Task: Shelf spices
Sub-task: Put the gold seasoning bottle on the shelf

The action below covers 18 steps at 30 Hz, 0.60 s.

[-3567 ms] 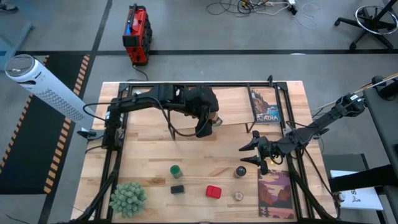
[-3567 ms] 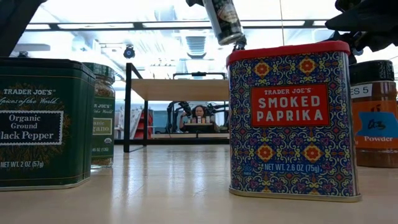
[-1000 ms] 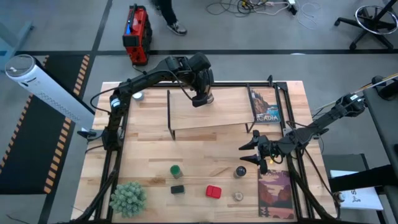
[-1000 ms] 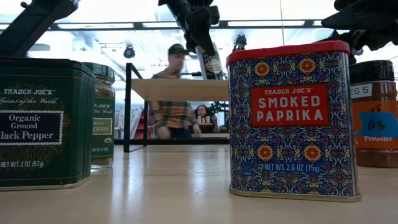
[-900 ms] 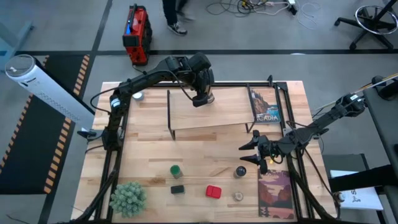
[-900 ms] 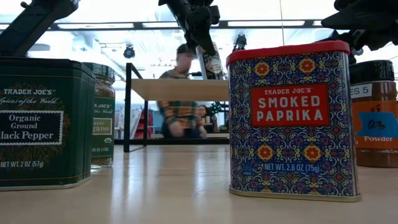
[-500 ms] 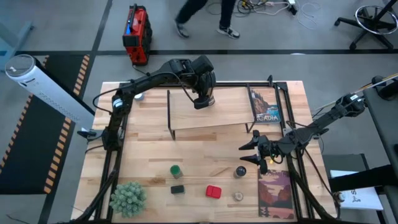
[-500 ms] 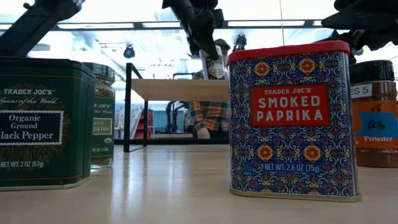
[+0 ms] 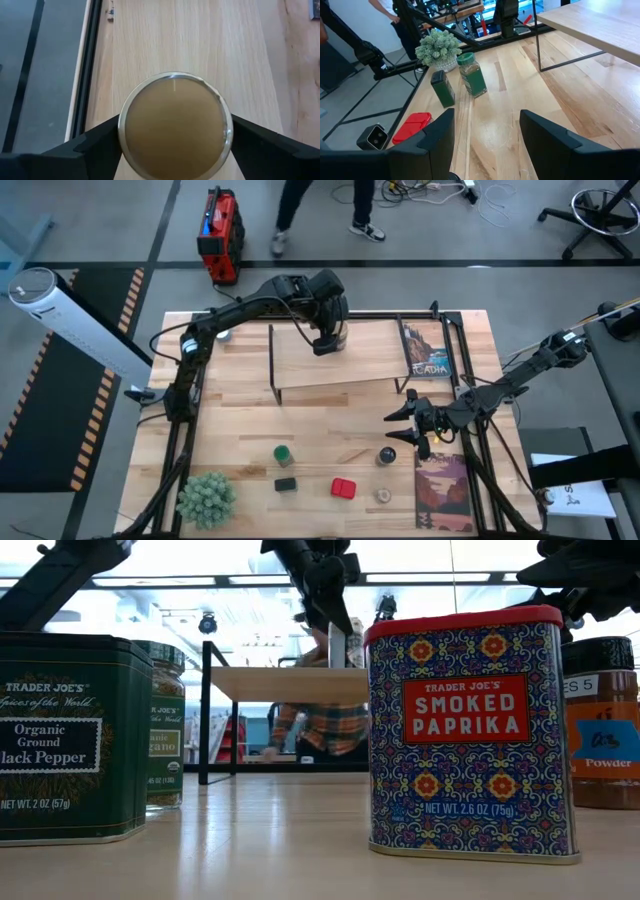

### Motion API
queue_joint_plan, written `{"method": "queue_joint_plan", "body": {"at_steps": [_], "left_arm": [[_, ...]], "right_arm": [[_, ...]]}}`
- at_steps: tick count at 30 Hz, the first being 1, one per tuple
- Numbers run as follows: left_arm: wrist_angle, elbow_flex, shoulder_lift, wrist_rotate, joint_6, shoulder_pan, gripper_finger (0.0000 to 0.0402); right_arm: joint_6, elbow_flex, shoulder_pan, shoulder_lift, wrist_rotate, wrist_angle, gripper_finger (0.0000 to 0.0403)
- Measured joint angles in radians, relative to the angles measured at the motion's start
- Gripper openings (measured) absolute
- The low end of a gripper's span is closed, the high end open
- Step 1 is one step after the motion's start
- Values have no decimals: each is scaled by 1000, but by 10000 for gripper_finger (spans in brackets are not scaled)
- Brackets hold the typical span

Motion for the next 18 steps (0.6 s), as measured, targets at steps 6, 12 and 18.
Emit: {"method": "queue_joint_plan", "body": {"at_steps": [6,12,18], "left_arm": [[3,0,0,-24,16,-2,304],[6,0,-2,-24,47,-7,290],[8,0,-2,-26,107,-18,287]], "right_arm": [[1,0,0,0,0,0,199],[1,0,0,0,0,0,199],[3,0,0,0,0,0,199]]}}
